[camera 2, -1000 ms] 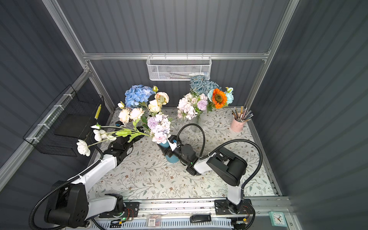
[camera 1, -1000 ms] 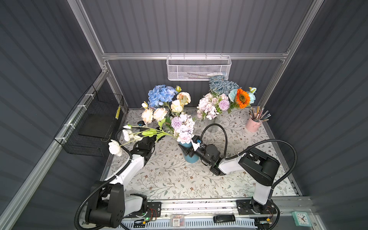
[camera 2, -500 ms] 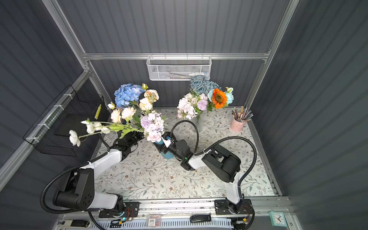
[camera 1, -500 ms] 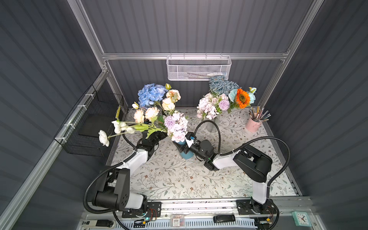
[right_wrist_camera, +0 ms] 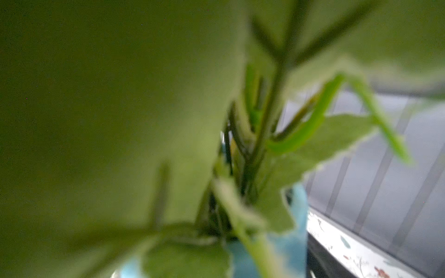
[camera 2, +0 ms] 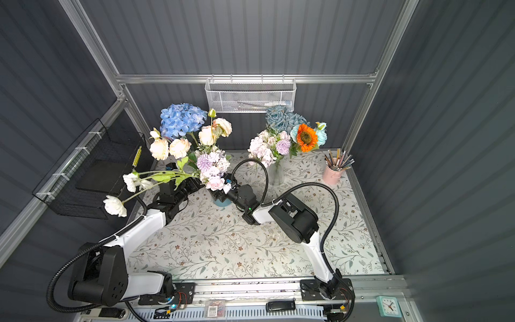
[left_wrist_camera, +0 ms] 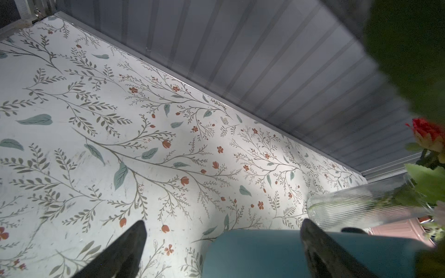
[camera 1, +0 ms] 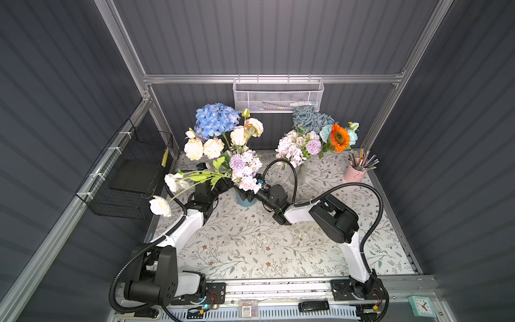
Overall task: Arrange flowers in a vase
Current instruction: Place the vase at the top-center of the table.
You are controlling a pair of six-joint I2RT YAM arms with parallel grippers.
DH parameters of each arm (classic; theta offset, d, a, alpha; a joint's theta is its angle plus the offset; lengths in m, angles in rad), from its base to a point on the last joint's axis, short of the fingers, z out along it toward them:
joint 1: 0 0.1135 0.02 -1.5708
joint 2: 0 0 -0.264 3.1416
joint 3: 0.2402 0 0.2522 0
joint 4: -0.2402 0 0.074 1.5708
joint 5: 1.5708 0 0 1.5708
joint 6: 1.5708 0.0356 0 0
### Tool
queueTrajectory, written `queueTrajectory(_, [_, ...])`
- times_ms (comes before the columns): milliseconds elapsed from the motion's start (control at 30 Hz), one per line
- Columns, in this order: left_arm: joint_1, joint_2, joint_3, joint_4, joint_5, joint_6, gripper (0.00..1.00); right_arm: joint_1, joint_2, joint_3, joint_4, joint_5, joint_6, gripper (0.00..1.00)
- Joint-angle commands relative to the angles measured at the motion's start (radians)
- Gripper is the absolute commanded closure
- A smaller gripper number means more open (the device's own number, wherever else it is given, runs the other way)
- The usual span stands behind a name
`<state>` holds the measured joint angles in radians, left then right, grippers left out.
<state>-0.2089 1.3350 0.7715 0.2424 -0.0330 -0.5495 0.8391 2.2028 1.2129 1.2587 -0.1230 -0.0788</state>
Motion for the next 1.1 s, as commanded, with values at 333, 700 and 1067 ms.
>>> queueTrajectory(333, [-0.007, 0.001, 0.015, -0.016, 0.008, 0.021, 0.00, 0.000, -0.039, 0.008, 0.220, 0.000, 0.022, 0.60])
queueTrajectory(700, [-0.007, 0.001, 0.015, -0.008, 0.019, 0.015, 0.00, 0.000, -0.081, -0.071, 0.222, 0.039, 0.007, 0.20])
queueTrajectory(1067, [-0.007, -0.014, 0.009, -0.014, 0.004, 0.007, 0.00, 0.000, -0.115, -0.191, 0.221, 0.061, 0.018, 0.01])
